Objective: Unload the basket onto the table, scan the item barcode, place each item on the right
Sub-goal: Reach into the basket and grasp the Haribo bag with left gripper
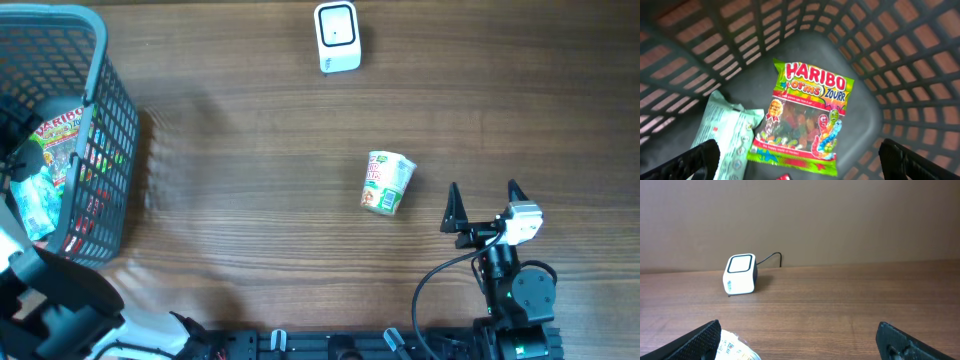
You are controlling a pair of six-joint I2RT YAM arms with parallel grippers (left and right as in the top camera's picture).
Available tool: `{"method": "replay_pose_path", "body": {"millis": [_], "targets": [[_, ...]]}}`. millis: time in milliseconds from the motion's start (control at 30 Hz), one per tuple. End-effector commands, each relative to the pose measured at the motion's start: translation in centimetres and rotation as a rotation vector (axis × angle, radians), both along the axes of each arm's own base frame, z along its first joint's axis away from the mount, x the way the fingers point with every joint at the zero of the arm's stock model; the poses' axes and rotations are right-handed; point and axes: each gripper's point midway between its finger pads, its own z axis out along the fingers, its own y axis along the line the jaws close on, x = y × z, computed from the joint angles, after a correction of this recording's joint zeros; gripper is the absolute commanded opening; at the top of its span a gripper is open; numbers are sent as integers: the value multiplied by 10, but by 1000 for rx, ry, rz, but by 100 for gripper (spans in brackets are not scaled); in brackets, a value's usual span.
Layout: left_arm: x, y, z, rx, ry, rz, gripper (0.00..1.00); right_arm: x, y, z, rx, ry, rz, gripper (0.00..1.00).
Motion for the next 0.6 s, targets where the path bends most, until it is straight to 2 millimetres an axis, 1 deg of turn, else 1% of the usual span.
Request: {"method": "replay_pose_path", "body": {"millis": [0, 133, 267, 333, 400, 500, 567], "targets": [[13, 3, -29, -9, 34, -85, 100, 0, 1, 1, -3, -6, 8, 100], [25, 14, -71, -31, 72, -104, 100, 0, 1, 1, -3, -6, 8, 100], [34, 23, -106, -45, 92, -114, 100, 0, 1, 1, -3, -6, 8, 100], [41, 22, -123, -63, 91, -140, 100, 0, 1, 1, -3, -6, 8, 100], [43, 20, -140, -87, 105, -147, 100, 0, 1, 1, -3, -6, 8, 100], [39, 16, -167, -130, 145, -146, 100, 0, 1, 1, -3, -6, 8, 100], [36, 13, -181, -159, 166, -146, 100, 0, 1, 1, -3, -6, 8, 100]]}}
